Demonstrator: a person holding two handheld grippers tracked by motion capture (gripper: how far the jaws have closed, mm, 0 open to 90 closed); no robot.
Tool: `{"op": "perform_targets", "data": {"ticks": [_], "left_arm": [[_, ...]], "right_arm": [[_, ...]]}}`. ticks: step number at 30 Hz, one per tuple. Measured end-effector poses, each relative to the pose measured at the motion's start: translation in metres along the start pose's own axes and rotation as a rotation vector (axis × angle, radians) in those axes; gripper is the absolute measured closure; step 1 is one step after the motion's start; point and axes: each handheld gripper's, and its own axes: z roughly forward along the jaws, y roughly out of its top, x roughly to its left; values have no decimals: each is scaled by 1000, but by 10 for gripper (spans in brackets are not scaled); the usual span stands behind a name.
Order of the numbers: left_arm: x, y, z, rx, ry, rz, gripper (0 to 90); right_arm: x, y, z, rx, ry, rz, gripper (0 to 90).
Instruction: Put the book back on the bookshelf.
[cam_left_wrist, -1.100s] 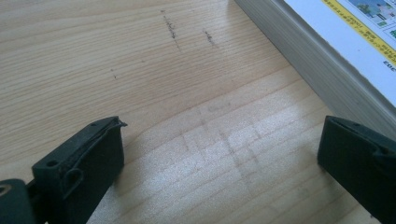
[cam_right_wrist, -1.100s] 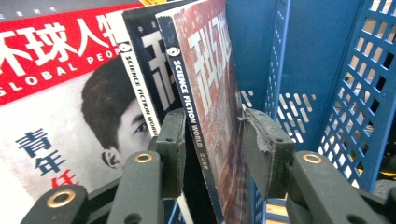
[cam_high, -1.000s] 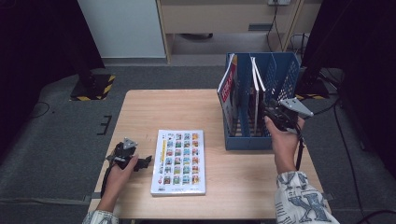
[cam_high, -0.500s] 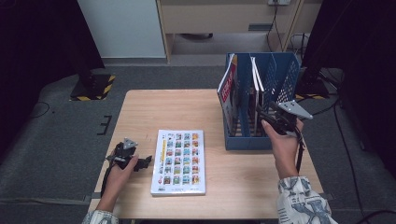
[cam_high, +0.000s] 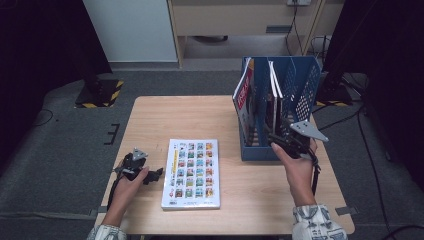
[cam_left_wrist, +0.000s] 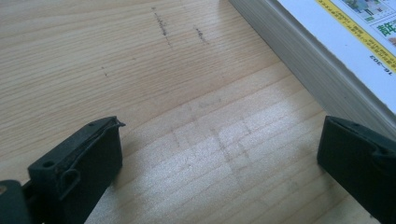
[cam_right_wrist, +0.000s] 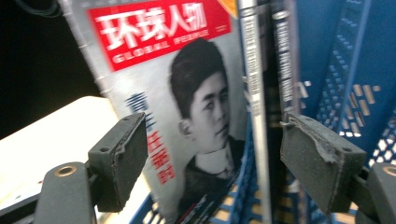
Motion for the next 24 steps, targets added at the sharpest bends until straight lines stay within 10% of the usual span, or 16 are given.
{"op": "perform_targets", "data": {"ticks": [12, 24], "left_arm": [[1, 0, -1, -3, -6, -6, 5], [-9, 10, -20, -53, -42, -35, 96]], "right_arm": [[30, -23, -3, 61, 69, -21, 189], [83, -44, 6, 138, 164, -155, 251]]}}
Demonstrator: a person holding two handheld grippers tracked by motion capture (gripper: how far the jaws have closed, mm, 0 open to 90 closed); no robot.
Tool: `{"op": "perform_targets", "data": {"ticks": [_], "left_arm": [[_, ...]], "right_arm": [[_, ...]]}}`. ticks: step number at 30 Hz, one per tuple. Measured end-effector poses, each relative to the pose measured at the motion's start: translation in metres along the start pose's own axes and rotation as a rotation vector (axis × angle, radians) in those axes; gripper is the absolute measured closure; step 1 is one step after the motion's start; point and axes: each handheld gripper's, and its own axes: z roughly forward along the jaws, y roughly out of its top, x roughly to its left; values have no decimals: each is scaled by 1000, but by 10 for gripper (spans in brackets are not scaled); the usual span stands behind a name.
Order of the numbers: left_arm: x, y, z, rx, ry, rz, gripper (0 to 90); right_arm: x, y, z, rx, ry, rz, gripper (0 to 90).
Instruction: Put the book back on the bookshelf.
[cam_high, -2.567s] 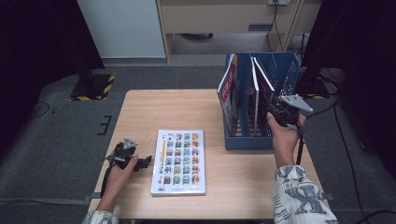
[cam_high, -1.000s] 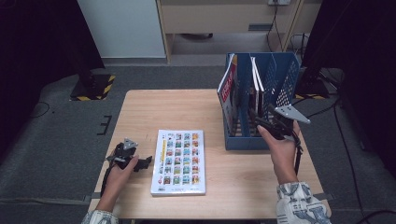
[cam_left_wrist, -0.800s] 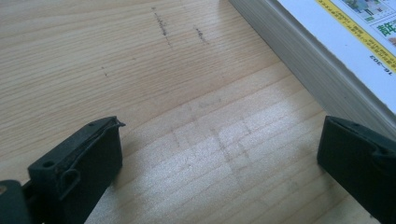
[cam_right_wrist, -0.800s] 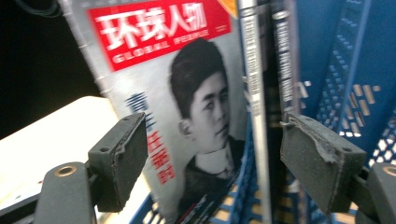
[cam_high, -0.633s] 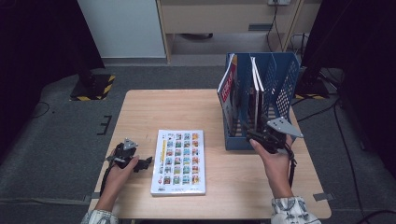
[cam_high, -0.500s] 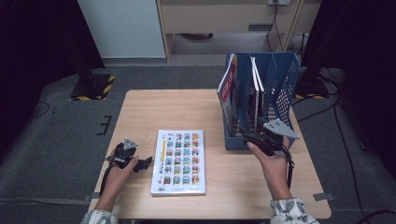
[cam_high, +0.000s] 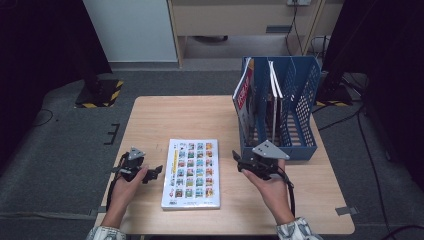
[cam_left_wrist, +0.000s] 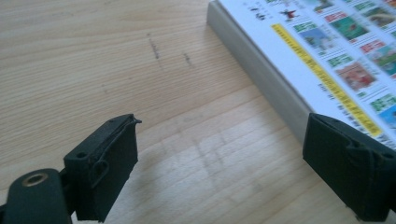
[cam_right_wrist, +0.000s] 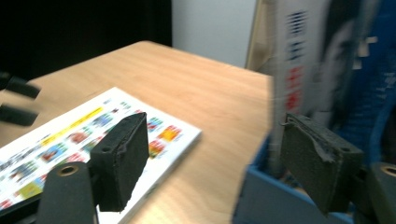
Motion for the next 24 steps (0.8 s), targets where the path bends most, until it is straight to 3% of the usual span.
{"op": "perform_targets", "data": {"ticks": [4, 7, 13, 18, 21, 24], "left_arm": [[-8, 2, -2, -13, -25, -7, 123], [-22, 7, -3, -13, -48, 30, 161], [-37, 8, 3, 18, -77, 68, 236], [-41, 6, 11, 34, -89, 63, 257], [-42, 6, 14, 32, -107, 46, 257], [-42, 6, 16, 31, -118, 30, 251]], "right_arm": [[12, -6, 8, 31, 29, -19, 289], [28, -14, 20, 71, 83, -37, 352], [43, -27, 38, 110, 174, -27, 419], [51, -37, 48, 162, 197, -31, 391], [58, -43, 56, 215, 254, -27, 323], [62, -47, 61, 244, 274, -26, 300]]}}
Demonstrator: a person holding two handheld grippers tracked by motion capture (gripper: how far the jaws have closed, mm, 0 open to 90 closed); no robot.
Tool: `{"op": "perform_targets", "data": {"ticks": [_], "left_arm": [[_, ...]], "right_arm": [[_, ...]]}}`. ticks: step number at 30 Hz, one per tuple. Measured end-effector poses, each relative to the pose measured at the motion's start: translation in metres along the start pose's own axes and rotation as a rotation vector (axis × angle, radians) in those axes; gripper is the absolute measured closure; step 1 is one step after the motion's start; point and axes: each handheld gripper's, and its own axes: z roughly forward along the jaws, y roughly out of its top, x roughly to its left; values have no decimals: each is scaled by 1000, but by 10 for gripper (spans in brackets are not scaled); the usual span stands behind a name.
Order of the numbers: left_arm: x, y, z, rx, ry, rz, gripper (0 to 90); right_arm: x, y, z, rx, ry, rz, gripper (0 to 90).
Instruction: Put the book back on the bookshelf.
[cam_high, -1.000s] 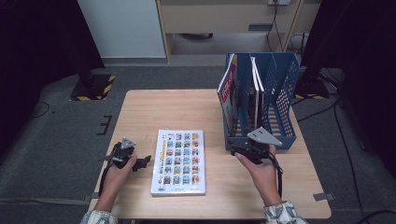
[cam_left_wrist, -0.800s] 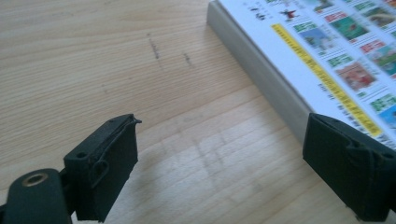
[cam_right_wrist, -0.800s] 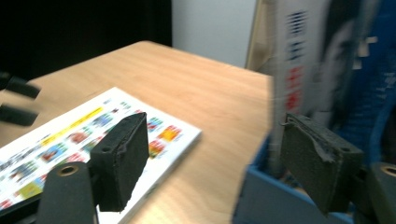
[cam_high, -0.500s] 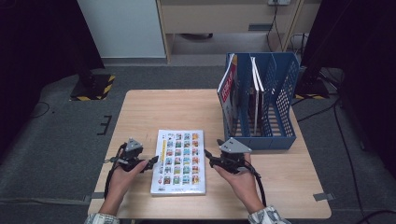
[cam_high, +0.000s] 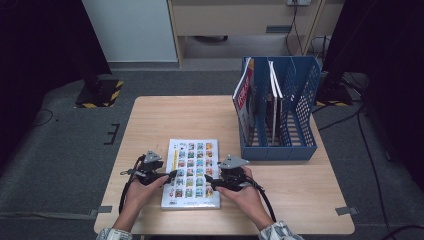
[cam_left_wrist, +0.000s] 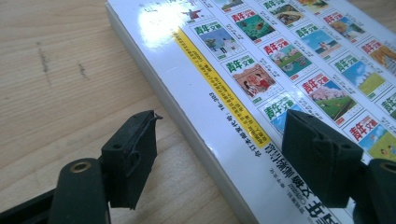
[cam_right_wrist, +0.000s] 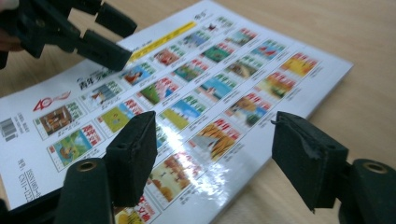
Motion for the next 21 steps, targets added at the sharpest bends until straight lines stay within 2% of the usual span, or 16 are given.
{"op": "perform_targets", "data": {"ticks": [1, 4, 6, 9, 11, 13, 16, 18, 21], "left_arm": [[1, 0, 2, -3, -3, -4, 243], [2, 0, 4, -5, -27, -25, 237], [3, 0, 5, -6, -37, -33, 229], [5, -1, 7, -9, -59, -49, 229], [5, -1, 9, -12, -71, -66, 225], [5, -1, 12, -16, -90, -72, 215], [3, -1, 13, -19, -88, -62, 189], [3, 0, 14, -17, -85, -62, 181], [1, 2, 13, -10, -78, -93, 183]], "right_arm": [[2, -3, 6, 35, 10, 2, 269], [3, -5, 13, 64, 1, 5, 253], [3, -6, 15, 65, -2, 23, 231], [3, -7, 17, 71, -7, 16, 192], [2, -9, 20, 104, -5, 28, 147], [0, -12, 21, 96, -6, 65, 124], [-2, -13, 23, 96, 16, 103, 113], [-1, -14, 24, 91, 13, 128, 100], [-1, -14, 24, 95, 12, 139, 100]]}}
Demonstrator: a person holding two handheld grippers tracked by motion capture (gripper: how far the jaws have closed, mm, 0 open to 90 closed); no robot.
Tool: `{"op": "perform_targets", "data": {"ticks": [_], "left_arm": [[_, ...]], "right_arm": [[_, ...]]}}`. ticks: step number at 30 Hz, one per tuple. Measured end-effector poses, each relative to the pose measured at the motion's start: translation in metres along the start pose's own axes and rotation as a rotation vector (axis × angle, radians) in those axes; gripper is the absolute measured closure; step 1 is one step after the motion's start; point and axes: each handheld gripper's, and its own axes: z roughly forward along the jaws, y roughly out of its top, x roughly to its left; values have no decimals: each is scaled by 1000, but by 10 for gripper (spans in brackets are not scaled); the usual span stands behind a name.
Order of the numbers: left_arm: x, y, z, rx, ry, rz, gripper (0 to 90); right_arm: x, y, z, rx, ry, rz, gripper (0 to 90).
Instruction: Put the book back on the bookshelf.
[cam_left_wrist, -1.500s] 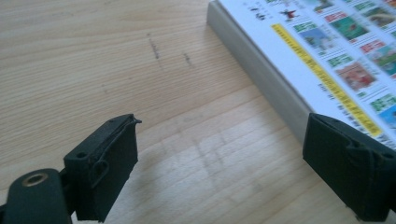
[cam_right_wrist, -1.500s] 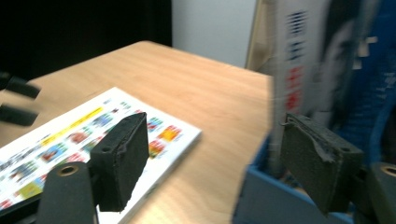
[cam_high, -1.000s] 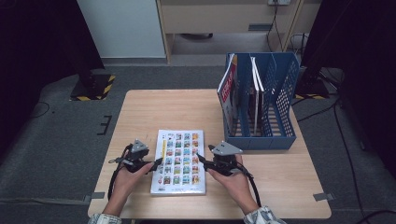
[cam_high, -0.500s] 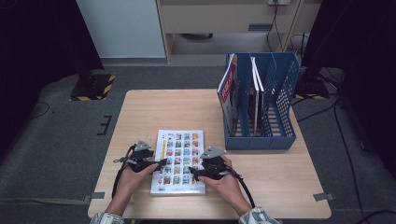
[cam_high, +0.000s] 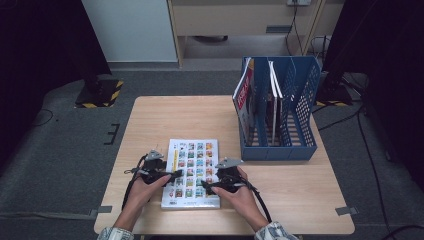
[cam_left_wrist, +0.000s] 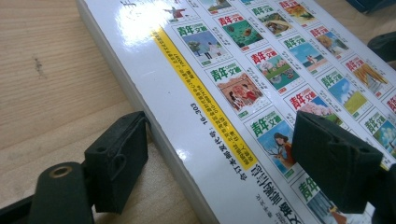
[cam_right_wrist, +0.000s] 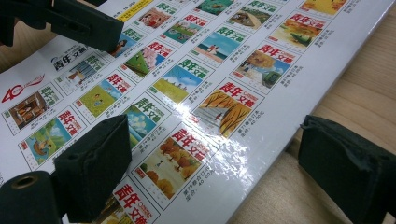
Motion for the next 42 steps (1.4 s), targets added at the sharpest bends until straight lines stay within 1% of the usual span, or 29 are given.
{"op": "perform_targets", "data": {"ticks": [1, 2, 3, 5, 8, 9, 10, 12, 13, 14, 15, 16, 17, 18, 19, 21, 23, 24, 25, 26, 28, 29, 30, 32, 34, 38, 40, 42], "left_arm": [[-1, 1, -2, -3, 3, -12, 191], [-2, 2, -4, -7, 6, -14, 204], [-4, 3, -6, -17, 12, -10, 213], [-6, 6, -11, -43, 11, -7, 250], [-10, 9, -20, -88, -5, -3, 325], [-10, 9, -20, -88, -5, -3, 367], [-13, 11, -24, -98, -26, 9, 392], [-17, 11, -24, -80, -47, 32, 435], [-17, 11, -24, -80, -47, 32, 460], [-19, 10, -21, -63, -65, 38, 460], [-22, 10, -16, -45, -75, 53, 494], [-24, 11, -13, -37, -66, 63, 494], [-24, 11, -13, -37, -66, 63, 494], [-25, 12, -7, -27, -42, 77, 500], [-26, 12, -4, -25, -36, 81, 511], [-26, 12, 2, -23, -31, 73, 544], [-25, 12, 3, -22, -28, 69, 603], [-25, 12, 3, -42, -19, 45, 646], [-26, 12, 2, -61, -17, 31, 692], [-27, 12, 1, -78, -15, 27, 736], [-32, 12, -2, -104, -4, 36, 784], [-32, 12, -2, -104, -4, 36, 802], [-36, 13, -4, -125, 5, 55, 817], [-40, 14, -7, -145, 12, 81, 833], [-44, 15, -10, -165, 14, 94, 843], [-51, 19, -14, -179, 29, 144, 850], [-53, 21, -17, -189, 23, 153, 852], [-54, 23, -21, -198, 15, 159, 852]], "right_arm": [[0, 0, 0, 2, 0, 5, 100], [0, 0, 0, 0, -2, 9, 100], [0, 0, 0, 0, -2, 8, 100], [0, 0, 0, 2, 3, 13, 99], [-1, 0, 0, 3, 4, 16, 99], [-1, 0, 0, 3, 4, 16, 99], [-1, -1, 0, 3, 2, 15, 99], [-1, -1, 0, 4, 2, 15, 99], [-1, -1, 0, 4, 3, 15, 99], [-1, -1, 0, 4, 3, 15, 99], [-1, -1, 0, 4, 2, 14, 99], [-1, -1, 0, 5, 3, 11, 99], [-1, -1, 0, 5, 3, 11, 99], [-1, -1, 0, 2, 2, 18, 99], [-1, -1, 0, 3, 3, 19, 99], [-1, -1, 0, 2, 3, 18, 99], [-1, -1, 0, 2, 3, 18, 99], [-1, -1, 0, 3, 4, 18, 99], [-1, -1, 0, 3, 4, 18, 99], [-1, -1, 0, 2, 4, 18, 99], [-1, -1, 0, 4, 5, 14, 99], [-1, -1, 0, 4, 6, 13, 99], [-1, -1, 0, 4, 7, 13, 99], [-2, -1, 0, 6, 10, 10, 99], [-2, -1, 0, 7, 12, 9, 99], [-3, -1, -1, 6, 20, 13, 99], [-4, -1, -1, 4, 27, 8, 97], [-6, -1, -2, 3, 47, 23, 88]]}}
